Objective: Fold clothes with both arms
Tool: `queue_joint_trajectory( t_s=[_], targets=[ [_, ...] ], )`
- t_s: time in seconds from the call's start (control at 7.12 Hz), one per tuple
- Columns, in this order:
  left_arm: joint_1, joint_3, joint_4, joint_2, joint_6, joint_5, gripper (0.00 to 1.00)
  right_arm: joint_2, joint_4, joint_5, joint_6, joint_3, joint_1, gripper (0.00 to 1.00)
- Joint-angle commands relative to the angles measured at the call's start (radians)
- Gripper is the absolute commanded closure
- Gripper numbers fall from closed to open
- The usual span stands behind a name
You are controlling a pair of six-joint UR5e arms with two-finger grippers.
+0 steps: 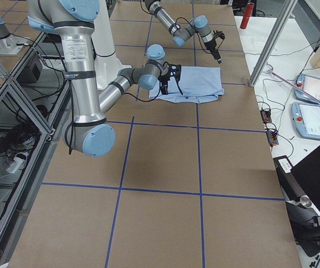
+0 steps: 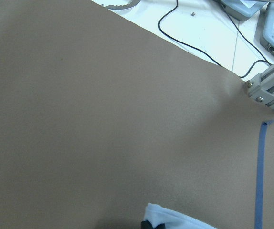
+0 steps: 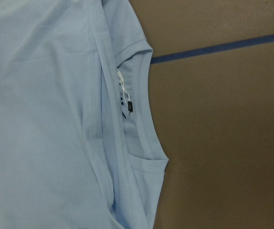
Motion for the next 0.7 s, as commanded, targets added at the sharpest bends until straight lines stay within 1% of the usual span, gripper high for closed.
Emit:
queue_joint_trajectory(
  t_s=[0.0, 0.14, 0.28, 0.42, 0.56],
  targets=[
    [-0.005, -0.213, 0.023, 0.156, 0.009, -0.099, 0.00, 0.226, -0.236, -0.020, -0.149, -0.122, -0.006, 0.00],
    [-0.007, -0.317, 0.029, 0.230, 0.009, -0.108, 0.00, 0.282, -0.255, -0.046, -0.208, -0.197, -0.009, 0.00],
    [-0.005, -0.399, 0.063, 0.278, 0.009, -0.110, 0.00, 0.342, -0.251, -0.073, -0.222, -0.295, -0.012, 0.00],
    [-0.005, -0.438, 0.110, 0.281, 0.009, -0.110, 0.00, 0.408, -0.248, -0.096, -0.301, -0.390, -0.015, 0.00],
    [-0.005, -0.447, 0.123, 0.281, 0.009, -0.108, 0.00, 0.468, -0.245, -0.107, -0.349, -0.484, -0.016, 0.02]
  ],
)
